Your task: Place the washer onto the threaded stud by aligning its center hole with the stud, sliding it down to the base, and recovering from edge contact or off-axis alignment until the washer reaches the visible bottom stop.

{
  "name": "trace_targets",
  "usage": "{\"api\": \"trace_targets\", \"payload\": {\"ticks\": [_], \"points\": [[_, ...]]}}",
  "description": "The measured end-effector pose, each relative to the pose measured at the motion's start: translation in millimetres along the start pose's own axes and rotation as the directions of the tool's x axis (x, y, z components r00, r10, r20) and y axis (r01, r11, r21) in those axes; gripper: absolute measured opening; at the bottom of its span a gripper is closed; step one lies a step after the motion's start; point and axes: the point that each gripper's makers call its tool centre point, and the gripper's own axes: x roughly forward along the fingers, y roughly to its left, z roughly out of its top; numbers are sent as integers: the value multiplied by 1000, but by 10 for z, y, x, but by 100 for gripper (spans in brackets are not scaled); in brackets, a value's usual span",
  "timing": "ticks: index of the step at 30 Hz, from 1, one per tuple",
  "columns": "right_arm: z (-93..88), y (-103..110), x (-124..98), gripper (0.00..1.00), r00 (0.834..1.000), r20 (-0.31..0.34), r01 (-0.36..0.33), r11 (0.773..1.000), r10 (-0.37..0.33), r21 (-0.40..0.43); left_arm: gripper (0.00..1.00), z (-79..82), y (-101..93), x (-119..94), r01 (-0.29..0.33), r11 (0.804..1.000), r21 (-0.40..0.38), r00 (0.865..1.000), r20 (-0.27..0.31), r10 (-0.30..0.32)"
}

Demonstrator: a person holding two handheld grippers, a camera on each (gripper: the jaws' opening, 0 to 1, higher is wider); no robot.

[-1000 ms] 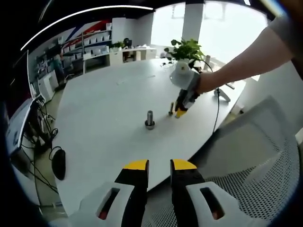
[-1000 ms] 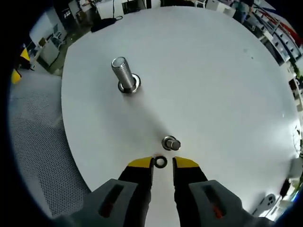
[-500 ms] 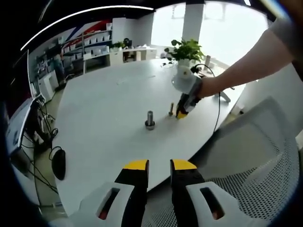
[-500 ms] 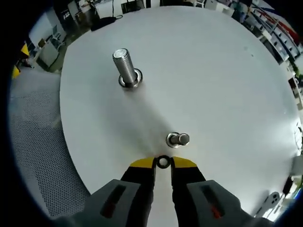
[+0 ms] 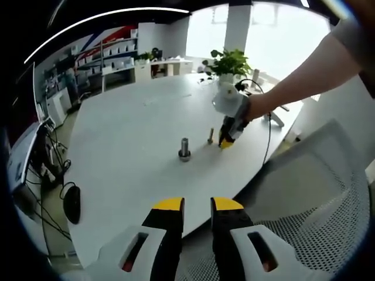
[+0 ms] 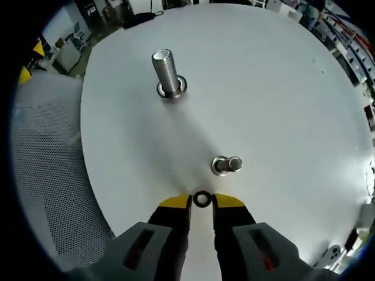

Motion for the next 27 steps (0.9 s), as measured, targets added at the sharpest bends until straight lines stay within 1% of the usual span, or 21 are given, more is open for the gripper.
{"api": "trace_targets", "payload": {"ticks": [1,3,4,10,12,14,17,20,22,23,24,27], "points": [[0,0,-1,16,1000,-6,-2,1000,2,2,15,0,1,-1,-1,1000,0,1000,0,1],[-6,7,-1,16,1000,-13,-3,1000,3,-22,15,0,3,-2,-1,1000,-1,1000,1,1],[-5,9,1,16,1000,-25,-4,997,2,-80,15,2,8,2,-2,1000,0,1000,2,2],[5,2,9,15,998,-65,1,998,-4,-57,15,7,9,-3,-4,1000,0,1000,3,4],[0,13,11,15,997,-74,7,998,-12,-61,15,3,7,-3,-3,1000,1,1000,2,3],[-10,12,8,15,997,-69,15,998,-19,-64,15,1,13,1,-4,1000,0,1000,3,4],[-23,13,-7,15,999,-37,23,999,-24,-47,15,-1,20,2,-8,1000,-1,1000,3,8],[-26,29,-7,16,999,-13,33,997,-34,-70,15,-5,19,0,-10,1000,0,1000,-1,10],[-26,11,-6,16,999,-9,33,998,-34,-54,15,-3,19,0,-11,1000,0,1000,0,11],[-28,-2,-2,16,1000,-6,30,999,-30,-21,15,-6,18,0,-11,1000,0,1000,-2,11],[-30,-9,-4,16,1000,-6,28,1000,-28,-12,15,-7,18,1,-11,1000,1,1000,-3,11],[-38,5,-15,16,999,-12,30,1000,-30,-8,15,-1,18,0,-12,1000,2,1000,-2,12]]}}
